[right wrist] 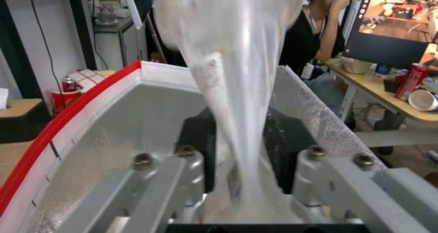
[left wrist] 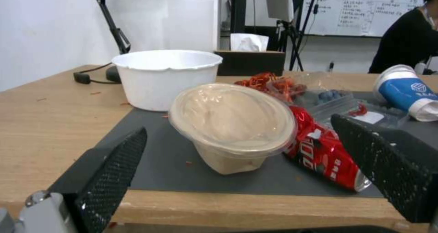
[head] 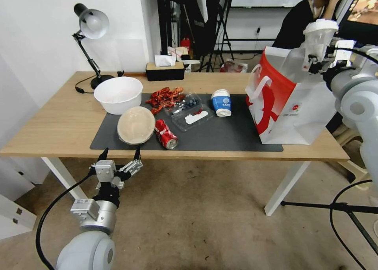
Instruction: Pick up the trash from the table and place it into the takeout bag.
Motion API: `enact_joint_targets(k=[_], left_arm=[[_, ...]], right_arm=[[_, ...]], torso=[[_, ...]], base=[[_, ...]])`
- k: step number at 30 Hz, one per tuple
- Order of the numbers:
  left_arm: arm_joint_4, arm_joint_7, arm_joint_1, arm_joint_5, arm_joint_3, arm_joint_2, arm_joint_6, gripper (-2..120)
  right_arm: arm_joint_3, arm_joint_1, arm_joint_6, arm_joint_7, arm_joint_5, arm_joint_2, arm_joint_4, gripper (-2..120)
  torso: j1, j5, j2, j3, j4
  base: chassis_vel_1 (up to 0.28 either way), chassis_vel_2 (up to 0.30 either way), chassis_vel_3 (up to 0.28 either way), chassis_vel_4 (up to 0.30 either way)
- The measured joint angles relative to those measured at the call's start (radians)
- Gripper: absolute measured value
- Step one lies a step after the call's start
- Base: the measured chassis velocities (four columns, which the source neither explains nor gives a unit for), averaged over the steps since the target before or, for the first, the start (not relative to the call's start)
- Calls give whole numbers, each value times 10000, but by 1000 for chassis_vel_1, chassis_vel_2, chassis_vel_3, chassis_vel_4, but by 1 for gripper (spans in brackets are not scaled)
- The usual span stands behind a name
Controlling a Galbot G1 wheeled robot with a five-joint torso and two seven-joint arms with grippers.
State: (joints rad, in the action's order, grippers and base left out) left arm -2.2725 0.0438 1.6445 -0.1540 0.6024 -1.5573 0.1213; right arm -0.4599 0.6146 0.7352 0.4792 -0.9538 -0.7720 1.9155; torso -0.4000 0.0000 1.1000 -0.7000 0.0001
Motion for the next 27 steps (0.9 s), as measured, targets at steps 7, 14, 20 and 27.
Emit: enact_joint_targets(k=[7,14,20,27], left_arm=[[-6,2,22,1,5,1,-13,100],[-4,3,-7,-1,11,21,-21,100],[57,3,-22,-19,56,78,-64,100],[131,1,-41,-28,56,96,-111,100]], right_arm=[[-161,54,-199,-92,-144,3,78,58],[-413,803,-3421,-2161,-452,63,553,84],[-533,2926,-5663,-3447,291,-40,1855,100],[-303,4998,-6621,-3433,2927,-820,3032,100]], torso=[[0,1,0,0,-1],[0,-2,0,0,0],[0,2,0,0,-1],[1,0,0,2,0]], base=[[0,0,0,0],[0,0,0,0],[0,0,0,0],[0,0,0,0]])
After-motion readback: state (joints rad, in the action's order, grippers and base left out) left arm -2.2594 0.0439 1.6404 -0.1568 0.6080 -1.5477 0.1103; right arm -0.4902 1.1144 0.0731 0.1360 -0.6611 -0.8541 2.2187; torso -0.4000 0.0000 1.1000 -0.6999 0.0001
